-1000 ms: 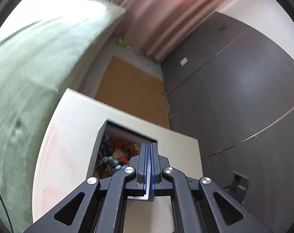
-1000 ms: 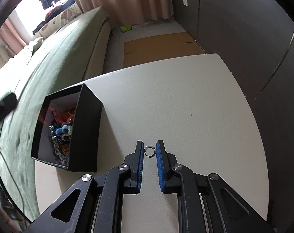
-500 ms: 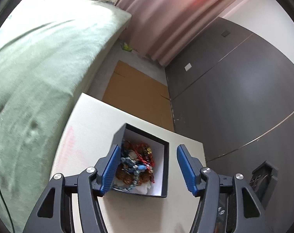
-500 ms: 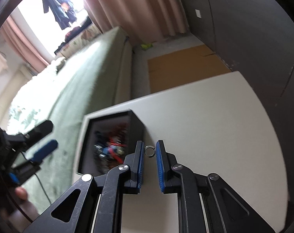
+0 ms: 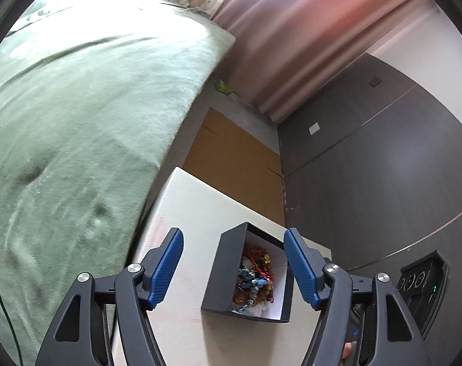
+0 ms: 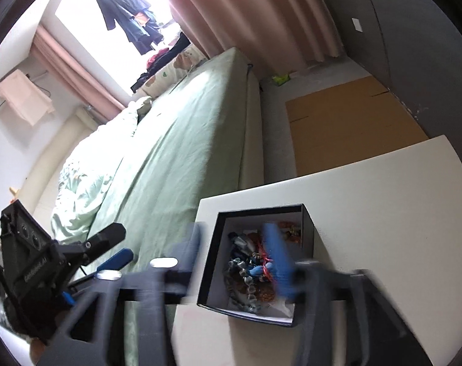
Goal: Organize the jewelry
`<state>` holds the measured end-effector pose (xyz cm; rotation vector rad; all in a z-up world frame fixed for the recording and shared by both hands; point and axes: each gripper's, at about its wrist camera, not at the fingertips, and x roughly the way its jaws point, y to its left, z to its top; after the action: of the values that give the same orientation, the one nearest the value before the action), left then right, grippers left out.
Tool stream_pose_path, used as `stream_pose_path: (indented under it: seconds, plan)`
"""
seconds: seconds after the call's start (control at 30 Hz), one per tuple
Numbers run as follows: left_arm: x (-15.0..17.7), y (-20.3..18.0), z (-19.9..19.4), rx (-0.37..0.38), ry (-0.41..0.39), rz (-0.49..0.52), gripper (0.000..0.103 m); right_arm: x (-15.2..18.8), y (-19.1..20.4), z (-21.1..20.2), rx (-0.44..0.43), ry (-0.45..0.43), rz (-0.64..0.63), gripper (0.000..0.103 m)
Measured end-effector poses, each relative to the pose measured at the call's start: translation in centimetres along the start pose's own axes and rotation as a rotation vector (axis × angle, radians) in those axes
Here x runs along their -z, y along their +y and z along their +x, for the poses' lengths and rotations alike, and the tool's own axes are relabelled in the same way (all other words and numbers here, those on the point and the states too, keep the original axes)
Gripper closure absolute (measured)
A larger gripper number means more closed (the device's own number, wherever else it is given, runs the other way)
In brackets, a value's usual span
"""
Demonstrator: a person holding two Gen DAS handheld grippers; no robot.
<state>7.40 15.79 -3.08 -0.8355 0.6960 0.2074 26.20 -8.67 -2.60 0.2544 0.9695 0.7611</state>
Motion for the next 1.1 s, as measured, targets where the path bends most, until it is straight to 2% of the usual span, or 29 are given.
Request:
stream_pose_path:
  seconds: [0.27,0.37,0.63,0.8,0.83,0.97,1.1]
  plan:
    - [1.2,-1.6,-0.1,-0.012,0.005,0.065,0.033,0.7,-2.5,-2.3,0.046,-0.017,0.079,0.045]
    - [2.0,-2.5,-0.6,-0.027,-0.009,0.114,0.024,1.1,-2.8,-3.8,0.050,-0.028,0.089,0.045]
    - [4.4,-4.9,-2.1,-0.066,-0.055,0.248,0.019,1.7,-3.3,-6.6,0.119,-0.017,0.078,0.045]
    - [6.0,-6.2,-3.0,-0.079,-0.089,0.315,0.009,3.1,-3.1,-8.8,0.177,0.002,0.019,0.044]
    - [6.4,-6.6,-3.2,-0.085,-0.100,0.338,0.006,3.2,-3.1,-9.3,0.190,0.002,0.006,0.042]
    - [7.9,-8.0,-4.0,-0.088,-0.126,0.405,0.000,3.6,-3.2,-11.5,0.233,-0.024,-0.021,0.020]
    - [9.2,-9.0,-5.0,-0.108,-0.158,0.468,0.000,4.1,-3.5,-13.8,0.246,-0.052,-0.017,0.004]
